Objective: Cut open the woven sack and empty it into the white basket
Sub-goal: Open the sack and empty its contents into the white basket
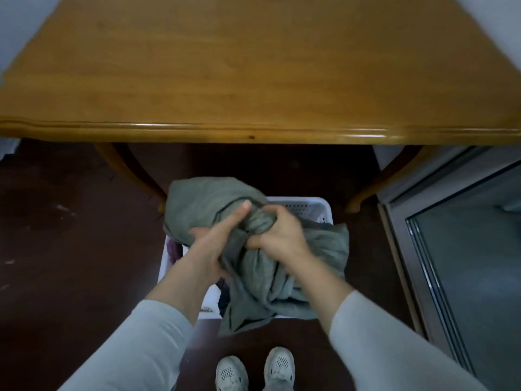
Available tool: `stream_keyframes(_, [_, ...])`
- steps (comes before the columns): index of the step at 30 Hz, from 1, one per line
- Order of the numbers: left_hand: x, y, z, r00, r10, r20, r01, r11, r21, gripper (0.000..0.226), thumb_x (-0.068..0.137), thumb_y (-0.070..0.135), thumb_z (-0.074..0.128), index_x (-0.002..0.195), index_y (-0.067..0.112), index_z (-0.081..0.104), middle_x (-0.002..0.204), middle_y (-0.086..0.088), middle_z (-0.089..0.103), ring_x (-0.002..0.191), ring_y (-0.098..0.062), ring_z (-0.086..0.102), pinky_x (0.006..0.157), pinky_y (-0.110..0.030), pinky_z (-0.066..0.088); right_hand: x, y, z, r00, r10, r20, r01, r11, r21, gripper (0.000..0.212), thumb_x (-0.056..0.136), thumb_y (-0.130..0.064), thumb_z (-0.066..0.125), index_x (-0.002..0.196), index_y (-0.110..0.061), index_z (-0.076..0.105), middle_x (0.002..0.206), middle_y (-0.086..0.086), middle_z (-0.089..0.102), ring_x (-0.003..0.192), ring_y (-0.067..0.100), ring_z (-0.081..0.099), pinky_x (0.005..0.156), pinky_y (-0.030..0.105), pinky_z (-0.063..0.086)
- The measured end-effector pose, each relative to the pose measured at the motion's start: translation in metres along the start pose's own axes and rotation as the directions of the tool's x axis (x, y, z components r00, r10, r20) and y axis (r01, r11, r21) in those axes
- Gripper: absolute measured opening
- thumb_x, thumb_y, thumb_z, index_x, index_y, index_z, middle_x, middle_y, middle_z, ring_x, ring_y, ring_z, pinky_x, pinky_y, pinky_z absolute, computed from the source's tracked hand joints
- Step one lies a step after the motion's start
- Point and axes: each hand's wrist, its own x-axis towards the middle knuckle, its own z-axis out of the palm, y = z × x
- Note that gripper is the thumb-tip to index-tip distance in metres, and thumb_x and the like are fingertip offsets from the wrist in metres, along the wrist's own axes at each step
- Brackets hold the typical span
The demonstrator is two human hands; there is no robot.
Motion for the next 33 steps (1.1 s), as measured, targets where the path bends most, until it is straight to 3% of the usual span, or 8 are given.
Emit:
stream_keyframes(4, [0.022, -0.031, -0.016, 0.968, 0.082, -0.239, -0.098, 0.994, -0.055, 0.056, 0.056, 0.012, 0.088, 0.104, 0.003, 0.061, 0.091, -0.013, 0.070, 0.074, -0.025, 0.068, 0.057, -0.038, 0.060, 0.003, 0.036, 0.041, 0.960, 0.094, 0.265, -0.130, 0.984, 0.124, 0.074, 0.058, -0.018, 0.086, 0.123, -0.017, 0.052, 0.116, 0.000, 0.062, 0.104, 0.014, 0.059, 0.092, 0.025, 0.049])
stream_keyframes(7, [0.050, -0.053, -0.032, 0.931, 0.099, -0.352, -0.120, 0.992, -0.039, 0.045, 0.059, -0.003, 0.082, 0.099, 0.001, 0.063, 0.099, -0.016, 0.068, 0.068, -0.022, 0.064, 0.061, -0.031, 0.055, 0.024, 0.064, 0.040, 0.913, 0.117, 0.390, -0.215, 0.952, 0.217, 0.048, 0.074, -0.024, 0.076, 0.118, -0.017, 0.060, 0.105, 0.000, 0.062, 0.097, 0.015, 0.059, 0.084, 0.023, 0.049])
stream_keyframes(10, [0.073, -0.063, -0.044, 0.894, 0.104, -0.437, -0.129, 0.991, -0.027, 0.059, 0.055, -0.004, 0.083, 0.110, -0.002, 0.061, 0.102, -0.015, 0.066, 0.078, -0.026, 0.064, 0.079, -0.037, 0.052, 0.063, 0.116, 0.017, 0.972, 0.208, -0.107, -0.200, 0.977, 0.078, 0.039, 0.081, -0.039, 0.066, 0.116, -0.022, 0.061, 0.115, 0.007, 0.065, 0.105, 0.025, 0.060, 0.093, 0.040, 0.049])
stream_keyframes(12, [0.090, -0.071, -0.052, 0.869, 0.111, -0.483, -0.120, 0.993, 0.012, 0.069, 0.050, 0.001, 0.087, 0.114, 0.000, 0.060, 0.104, -0.013, 0.066, 0.084, -0.028, 0.065, 0.084, -0.041, 0.053, 0.083, 0.151, -0.002, 0.858, 0.326, -0.398, -0.384, 0.920, -0.073, 0.068, 0.076, -0.045, 0.069, 0.134, -0.020, 0.043, 0.137, 0.014, 0.048, 0.125, 0.034, 0.047, 0.101, 0.047, 0.042])
stream_keyframes(17, [0.131, -0.096, -0.069, 0.818, 0.134, -0.560, -0.071, 0.989, 0.133, 0.087, 0.016, 0.030, 0.091, 0.098, 0.014, 0.067, 0.097, -0.010, 0.071, 0.083, -0.029, 0.070, 0.082, -0.049, 0.056, 0.125, 0.211, -0.012, 0.716, 0.663, -0.219, -0.646, 0.748, 0.152, 0.120, 0.069, -0.032, 0.081, 0.150, -0.024, -0.008, 0.156, 0.023, 0.006, 0.138, 0.043, 0.028, 0.106, 0.053, 0.035])
stream_keyframes(23, [0.138, -0.100, -0.063, 0.791, 0.183, -0.584, -0.035, 0.966, 0.256, 0.075, 0.024, 0.031, 0.091, 0.092, 0.023, 0.061, 0.096, -0.004, 0.069, 0.089, -0.028, 0.068, 0.086, -0.047, 0.056, 0.159, 0.223, 0.015, 0.769, 0.609, -0.193, -0.490, 0.755, 0.436, 0.030, 0.090, -0.012, 0.050, 0.118, -0.011, 0.062, 0.118, 0.009, 0.065, 0.104, 0.029, 0.062, 0.095, 0.044, 0.051])
stream_keyframes(29, [0.113, -0.092, -0.047, 0.811, 0.260, -0.524, -0.089, 0.940, 0.328, 0.074, 0.052, 0.015, 0.089, 0.118, 0.013, 0.055, 0.099, -0.003, 0.059, 0.094, -0.024, 0.058, 0.088, -0.034, 0.048, 0.118, 0.159, 0.020, 0.848, 0.496, -0.186, -0.255, 0.690, 0.677, 0.041, 0.084, 0.006, 0.040, 0.069, -0.023, 0.065, 0.104, 0.009, 0.068, 0.102, 0.028, 0.063, 0.098, 0.042, 0.050])
stream_keyframes(33, [0.096, -0.087, -0.036, 0.828, 0.300, -0.474, -0.152, 0.934, 0.325, 0.074, 0.060, 0.012, 0.086, 0.126, 0.010, 0.050, 0.119, -0.011, 0.061, 0.103, -0.027, 0.058, 0.082, -0.028, 0.040, 0.088, 0.126, 0.018, 0.921, 0.384, -0.065, -0.198, 0.605, 0.771, 0.045, 0.082, 0.015, 0.032, 0.077, -0.012, 0.067, 0.121, 0.018, 0.064, 0.115, 0.034, 0.058, 0.105, 0.047, 0.044])
